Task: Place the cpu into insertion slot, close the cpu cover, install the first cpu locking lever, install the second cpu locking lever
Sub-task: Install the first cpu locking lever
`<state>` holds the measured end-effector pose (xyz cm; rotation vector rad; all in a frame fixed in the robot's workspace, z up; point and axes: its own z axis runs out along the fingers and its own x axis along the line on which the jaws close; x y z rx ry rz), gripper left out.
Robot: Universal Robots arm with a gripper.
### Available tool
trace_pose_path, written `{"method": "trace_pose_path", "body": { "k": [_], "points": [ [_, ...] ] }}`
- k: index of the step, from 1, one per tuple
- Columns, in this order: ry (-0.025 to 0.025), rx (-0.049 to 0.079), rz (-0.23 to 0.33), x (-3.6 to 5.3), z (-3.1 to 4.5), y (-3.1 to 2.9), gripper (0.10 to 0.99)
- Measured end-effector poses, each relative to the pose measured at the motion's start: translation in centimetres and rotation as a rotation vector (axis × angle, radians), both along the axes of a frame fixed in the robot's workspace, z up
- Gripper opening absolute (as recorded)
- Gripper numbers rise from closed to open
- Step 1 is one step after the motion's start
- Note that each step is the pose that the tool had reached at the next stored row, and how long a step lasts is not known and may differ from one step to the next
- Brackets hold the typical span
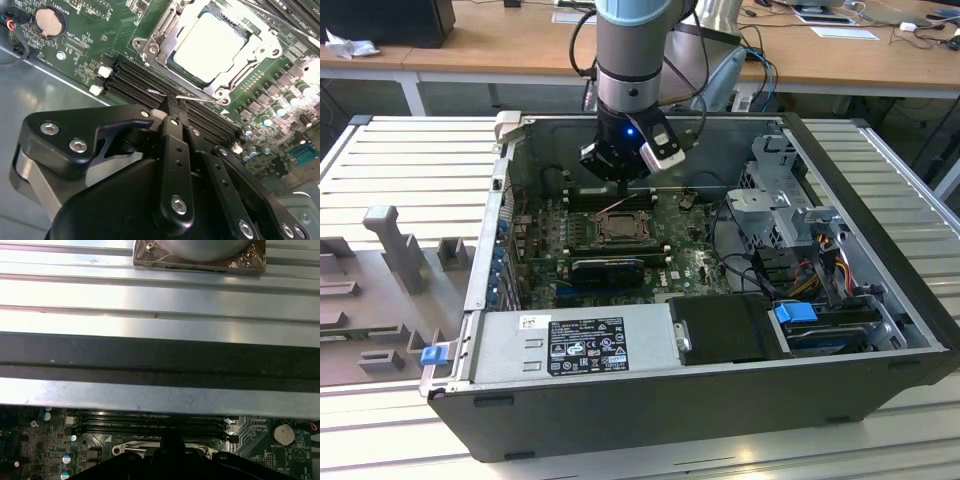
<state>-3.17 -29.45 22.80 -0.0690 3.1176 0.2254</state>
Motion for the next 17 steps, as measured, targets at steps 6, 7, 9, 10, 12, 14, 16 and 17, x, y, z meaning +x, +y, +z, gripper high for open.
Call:
{"method": "trace_pose_path", "body": {
  "k": [6, 7, 9, 10, 12, 14, 16, 17],
  "points": [
    [-0.0008, 0.000, 0.000, 0.75, -0.92, 0.03, 0.106],
    [-0.0008, 0.000, 0.000, 0.84, -1.04, 0.05, 0.106],
    [-0.0009, 0.000, 0.000, 0.97, -1.29, 0.09, 0.106],
    [-0.0008, 0.000, 0.000, 1.08, -1.45, 0.11, 0.106],
    [-0.0008, 0.000, 0.000, 1.15, -1.74, 0.14, 0.106],
    [-0.0008, 0.000, 0.000, 1.15, -1.92, 0.14, 0.106],
    [-0.0009, 0.000, 0.000, 1.15, -2.01, 0.14, 0.106],
    [-0.0009, 0.000, 0.000, 1.16, -2.08, 0.14, 0.106]
  ]
}}
